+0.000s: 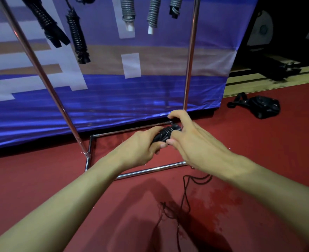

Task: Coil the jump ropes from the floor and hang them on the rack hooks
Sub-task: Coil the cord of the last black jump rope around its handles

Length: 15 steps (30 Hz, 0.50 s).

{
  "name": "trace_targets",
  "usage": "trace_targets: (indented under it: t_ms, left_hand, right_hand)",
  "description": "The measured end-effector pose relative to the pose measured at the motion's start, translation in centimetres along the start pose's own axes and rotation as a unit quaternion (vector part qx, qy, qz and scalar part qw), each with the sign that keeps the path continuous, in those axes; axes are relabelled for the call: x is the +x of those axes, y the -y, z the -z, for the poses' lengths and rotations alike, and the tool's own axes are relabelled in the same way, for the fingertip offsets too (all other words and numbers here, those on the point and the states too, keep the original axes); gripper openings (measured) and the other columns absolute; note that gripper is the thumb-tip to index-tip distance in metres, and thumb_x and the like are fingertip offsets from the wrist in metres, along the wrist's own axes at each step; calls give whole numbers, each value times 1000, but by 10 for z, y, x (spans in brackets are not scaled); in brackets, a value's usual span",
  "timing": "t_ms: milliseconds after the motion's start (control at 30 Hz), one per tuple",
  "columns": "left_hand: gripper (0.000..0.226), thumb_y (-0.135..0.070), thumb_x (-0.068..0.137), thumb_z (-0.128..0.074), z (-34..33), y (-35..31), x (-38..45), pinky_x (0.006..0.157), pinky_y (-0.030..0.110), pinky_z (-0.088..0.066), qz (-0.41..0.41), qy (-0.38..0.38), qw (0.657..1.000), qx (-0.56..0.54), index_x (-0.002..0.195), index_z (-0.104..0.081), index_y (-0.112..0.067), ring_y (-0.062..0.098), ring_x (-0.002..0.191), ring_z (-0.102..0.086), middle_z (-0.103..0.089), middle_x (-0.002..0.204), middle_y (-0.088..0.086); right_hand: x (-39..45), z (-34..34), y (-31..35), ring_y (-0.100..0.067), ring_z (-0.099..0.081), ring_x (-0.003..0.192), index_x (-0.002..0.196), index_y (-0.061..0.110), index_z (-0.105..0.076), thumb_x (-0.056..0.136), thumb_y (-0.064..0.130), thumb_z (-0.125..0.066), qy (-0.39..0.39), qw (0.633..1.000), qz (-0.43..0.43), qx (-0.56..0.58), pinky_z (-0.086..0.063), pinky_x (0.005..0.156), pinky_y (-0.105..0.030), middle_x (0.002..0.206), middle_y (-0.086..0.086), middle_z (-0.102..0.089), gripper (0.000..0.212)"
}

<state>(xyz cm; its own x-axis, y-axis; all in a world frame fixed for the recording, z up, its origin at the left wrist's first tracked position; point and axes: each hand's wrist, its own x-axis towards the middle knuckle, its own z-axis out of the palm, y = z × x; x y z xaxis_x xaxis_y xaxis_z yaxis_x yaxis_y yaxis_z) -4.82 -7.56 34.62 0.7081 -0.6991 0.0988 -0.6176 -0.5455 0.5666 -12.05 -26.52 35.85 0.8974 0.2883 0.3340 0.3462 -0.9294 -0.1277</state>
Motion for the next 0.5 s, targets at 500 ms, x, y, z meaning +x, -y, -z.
trace_targets:
  t_ms: [500]
  left_hand:
    - [20,-40,111,-39,2,-22,-3,66,28,-42,129,52,941,-309,112,-58,-33,14,78,-47,-54,101,1]
  right_hand:
    - [9,6,-18,24,-51,85,79,15,-64,102,24,-54,88,989,34,116,-42,86,-25,169,11,-13,27]
